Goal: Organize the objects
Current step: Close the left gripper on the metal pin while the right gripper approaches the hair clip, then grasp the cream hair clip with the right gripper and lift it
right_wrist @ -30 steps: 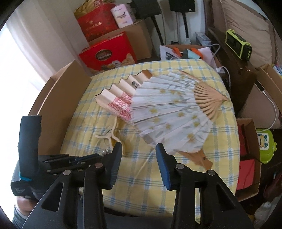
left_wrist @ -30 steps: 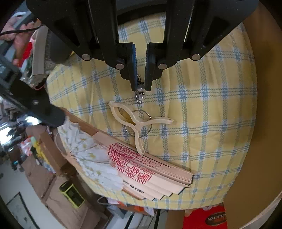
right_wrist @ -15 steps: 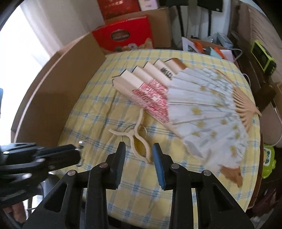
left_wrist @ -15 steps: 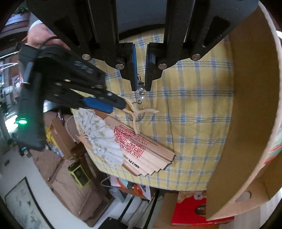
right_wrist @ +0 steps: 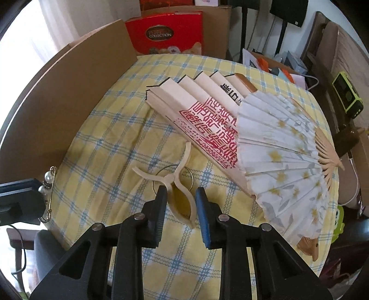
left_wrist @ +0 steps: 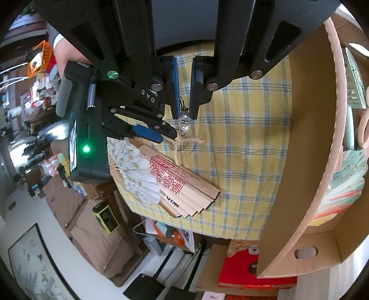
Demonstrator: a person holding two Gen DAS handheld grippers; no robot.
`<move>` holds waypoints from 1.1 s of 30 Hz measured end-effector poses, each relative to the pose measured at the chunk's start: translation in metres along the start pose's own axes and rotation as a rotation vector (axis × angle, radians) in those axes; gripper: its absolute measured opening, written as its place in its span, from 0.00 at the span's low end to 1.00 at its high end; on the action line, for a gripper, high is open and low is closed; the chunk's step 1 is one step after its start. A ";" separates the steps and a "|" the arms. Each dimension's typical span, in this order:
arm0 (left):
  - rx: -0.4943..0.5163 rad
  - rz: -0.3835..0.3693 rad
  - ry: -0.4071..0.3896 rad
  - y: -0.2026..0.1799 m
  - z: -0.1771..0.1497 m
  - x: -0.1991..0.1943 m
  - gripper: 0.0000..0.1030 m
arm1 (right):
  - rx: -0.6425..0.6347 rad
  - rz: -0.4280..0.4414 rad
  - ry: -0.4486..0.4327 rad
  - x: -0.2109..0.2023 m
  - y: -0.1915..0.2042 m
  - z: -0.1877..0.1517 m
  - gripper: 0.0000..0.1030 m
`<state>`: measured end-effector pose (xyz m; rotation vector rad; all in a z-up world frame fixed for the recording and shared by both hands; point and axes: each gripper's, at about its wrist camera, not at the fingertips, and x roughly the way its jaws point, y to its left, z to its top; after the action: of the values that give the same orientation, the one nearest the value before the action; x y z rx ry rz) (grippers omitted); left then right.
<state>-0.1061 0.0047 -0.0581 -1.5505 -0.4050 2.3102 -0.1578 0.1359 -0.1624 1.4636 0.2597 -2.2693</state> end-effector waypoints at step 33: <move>-0.007 0.001 -0.044 0.008 -0.003 -0.028 0.07 | -0.028 -0.016 -0.023 0.000 0.029 0.001 0.23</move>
<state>-0.0941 -0.0144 -0.0396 -1.5053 -0.4237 2.3504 -0.1458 0.1099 -0.1601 1.4261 0.2961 -2.2847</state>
